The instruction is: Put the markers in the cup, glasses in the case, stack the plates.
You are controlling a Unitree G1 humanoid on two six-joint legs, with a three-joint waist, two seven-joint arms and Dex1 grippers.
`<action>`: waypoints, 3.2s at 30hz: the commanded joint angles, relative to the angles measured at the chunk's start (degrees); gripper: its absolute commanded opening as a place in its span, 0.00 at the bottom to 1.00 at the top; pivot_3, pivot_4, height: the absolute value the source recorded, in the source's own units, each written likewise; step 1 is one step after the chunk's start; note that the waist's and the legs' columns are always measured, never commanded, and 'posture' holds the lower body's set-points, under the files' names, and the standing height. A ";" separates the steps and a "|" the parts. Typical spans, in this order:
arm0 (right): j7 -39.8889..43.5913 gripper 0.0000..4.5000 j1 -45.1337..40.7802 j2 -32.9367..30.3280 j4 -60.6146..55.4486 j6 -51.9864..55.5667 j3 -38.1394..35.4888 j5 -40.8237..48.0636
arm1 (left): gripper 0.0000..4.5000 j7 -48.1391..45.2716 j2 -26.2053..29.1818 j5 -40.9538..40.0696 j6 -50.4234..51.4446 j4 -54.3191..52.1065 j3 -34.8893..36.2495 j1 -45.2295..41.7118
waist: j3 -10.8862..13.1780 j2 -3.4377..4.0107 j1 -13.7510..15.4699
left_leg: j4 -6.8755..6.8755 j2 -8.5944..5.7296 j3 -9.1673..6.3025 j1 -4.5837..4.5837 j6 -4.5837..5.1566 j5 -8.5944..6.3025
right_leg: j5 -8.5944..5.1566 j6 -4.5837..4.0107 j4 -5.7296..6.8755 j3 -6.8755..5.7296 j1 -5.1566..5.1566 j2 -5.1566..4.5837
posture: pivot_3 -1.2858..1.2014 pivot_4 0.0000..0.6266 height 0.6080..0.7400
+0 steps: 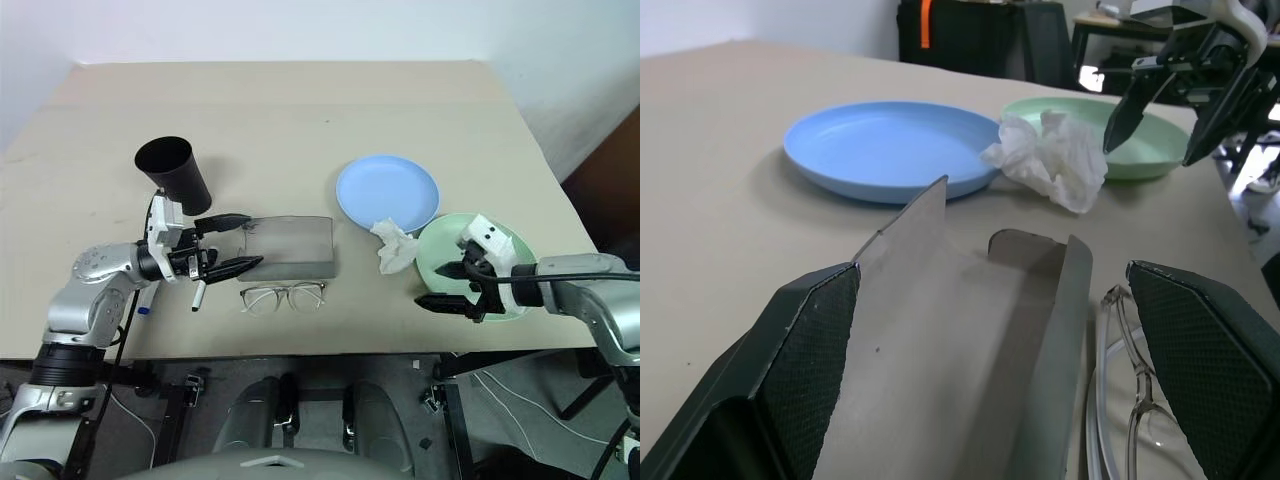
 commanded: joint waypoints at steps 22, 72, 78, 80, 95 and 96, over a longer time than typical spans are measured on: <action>1.20 0.00 1.69 -6.23 -0.78 -1.68 -5.77 -4.06 | 1.00 -0.05 -0.88 0.76 -1.88 -0.14 -0.79 -2.73 | -0.03 -0.04 -0.03 | 0.06 0.04 0.00 0.07 0.00 0.00 | 0.09 0.11 -0.01 -0.03 0.03 -0.01 | 0.52 0.24 0.81; 7.85 0.00 -35.43 19.83 31.70 -38.75 20.11 -33.27 | 1.00 7.49 3.40 -1.96 2.28 -11.53 5.23 5.58 | 0.01 0.12 -0.16 | 0.08 0.04 0.28 -0.01 0.29 0.13 | 0.24 0.32 0.19 0.01 -0.17 -0.10 | 0.52 0.24 0.81; 7.39 0.38 -36.89 20.67 31.32 -35.96 17.82 -32.16 | 1.00 7.77 3.23 -2.05 2.49 -11.48 4.85 5.06 | 0.01 0.12 -0.20 | 0.09 0.04 0.28 -0.02 0.26 0.11 | 0.24 0.30 0.19 0.01 -0.19 -0.11 | 0.52 0.24 0.81; 7.23 0.53 -37.09 20.53 30.41 -34.63 16.12 -30.96 | 1.00 7.69 3.26 -2.10 2.53 -11.31 4.78 4.89 | 0.01 0.12 -0.17 | 0.08 0.04 0.28 -0.02 0.25 0.10 | 0.24 0.30 0.19 0.01 -0.20 -0.11 | 0.52 0.24 0.81; 8.96 1.00 -25.11 11.61 12.54 -7.01 4.65 -14.61 | 1.00 6.99 4.11 -1.87 1.84 -9.88 5.60 4.35 | 0.01 0.14 -0.38 | 0.05 0.03 0.28 -0.03 0.25 0.08 | 0.15 0.11 0.16 0.02 -0.23 -0.20 | 0.52 0.24 0.81; 8.39 1.00 -24.65 11.34 11.78 -5.66 5.09 -14.43 | 1.00 6.97 4.19 -1.95 1.85 -9.91 5.65 4.41 | 0.01 0.15 -0.46 | 0.04 0.04 0.28 -0.03 0.24 0.08 | 0.15 0.10 0.16 0.03 -0.24 -0.20 | 0.52 0.24 0.81</action>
